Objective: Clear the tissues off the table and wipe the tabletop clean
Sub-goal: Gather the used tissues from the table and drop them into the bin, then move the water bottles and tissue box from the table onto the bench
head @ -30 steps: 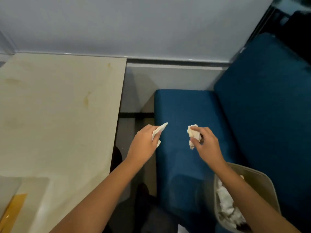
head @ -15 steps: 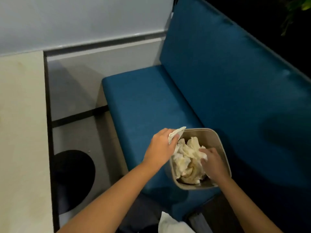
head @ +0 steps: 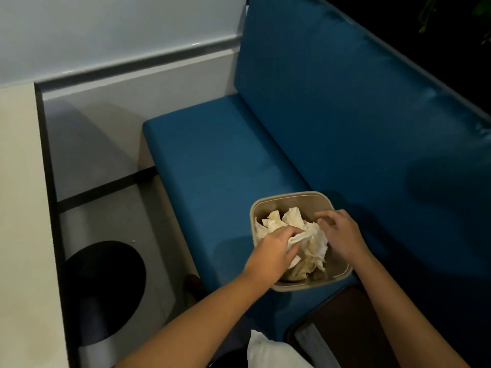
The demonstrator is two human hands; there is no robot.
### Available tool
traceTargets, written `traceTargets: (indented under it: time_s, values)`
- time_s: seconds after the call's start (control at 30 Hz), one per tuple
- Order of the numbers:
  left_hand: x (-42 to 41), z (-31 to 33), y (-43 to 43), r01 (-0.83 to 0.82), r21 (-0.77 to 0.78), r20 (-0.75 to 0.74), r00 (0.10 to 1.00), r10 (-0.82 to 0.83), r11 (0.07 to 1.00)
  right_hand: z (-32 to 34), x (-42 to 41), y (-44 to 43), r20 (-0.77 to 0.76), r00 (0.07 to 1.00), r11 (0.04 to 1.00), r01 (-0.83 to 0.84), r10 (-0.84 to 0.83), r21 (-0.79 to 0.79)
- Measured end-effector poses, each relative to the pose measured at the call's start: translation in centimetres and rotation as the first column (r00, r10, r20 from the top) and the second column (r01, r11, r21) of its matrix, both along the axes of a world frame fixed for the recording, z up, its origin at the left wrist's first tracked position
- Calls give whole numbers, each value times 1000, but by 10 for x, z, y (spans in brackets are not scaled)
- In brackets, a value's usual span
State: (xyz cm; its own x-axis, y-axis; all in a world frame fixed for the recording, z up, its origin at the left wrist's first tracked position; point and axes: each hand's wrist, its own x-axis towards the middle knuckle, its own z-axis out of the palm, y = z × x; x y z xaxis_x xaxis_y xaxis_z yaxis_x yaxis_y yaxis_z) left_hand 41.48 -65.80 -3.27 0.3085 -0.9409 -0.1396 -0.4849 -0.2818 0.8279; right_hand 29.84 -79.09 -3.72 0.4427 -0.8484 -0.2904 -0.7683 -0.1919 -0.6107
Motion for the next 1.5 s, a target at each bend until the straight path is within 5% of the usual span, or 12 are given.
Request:
traceTargets:
  time_s: [0.2, 0.4, 0.73, 0.97, 1.13, 1.5]
  values:
    - [-3, -19, -1, 47, 122, -50, 998, -41, 991, 1, 15, 0, 41, 999, 1000, -8, 7, 18]
    - [7, -12, 3, -7, 7, -25, 1000, 7, 1000, 6, 40, 12, 62, 988, 990, -139, 141, -36]
    - [82, 12, 69, -389, -225, 93, 904, 417, 893, 26, 136, 54, 133, 885, 895, -437, 445, -90]
    - [117, 42, 167, -686, -291, 130, 662, 738, 667, 51, 212, 128, 203, 648, 678, -715, 734, -168]
    - [118, 55, 247, -851, -313, 140, 398, 907, 421, 64, 247, 206, 278, 463, 512, -848, 842, -140]
    - [69, 75, 393, -940, -305, 73, -183, 980, -153, 79, 272, 370, 338, 68, 102, -991, 939, -83]
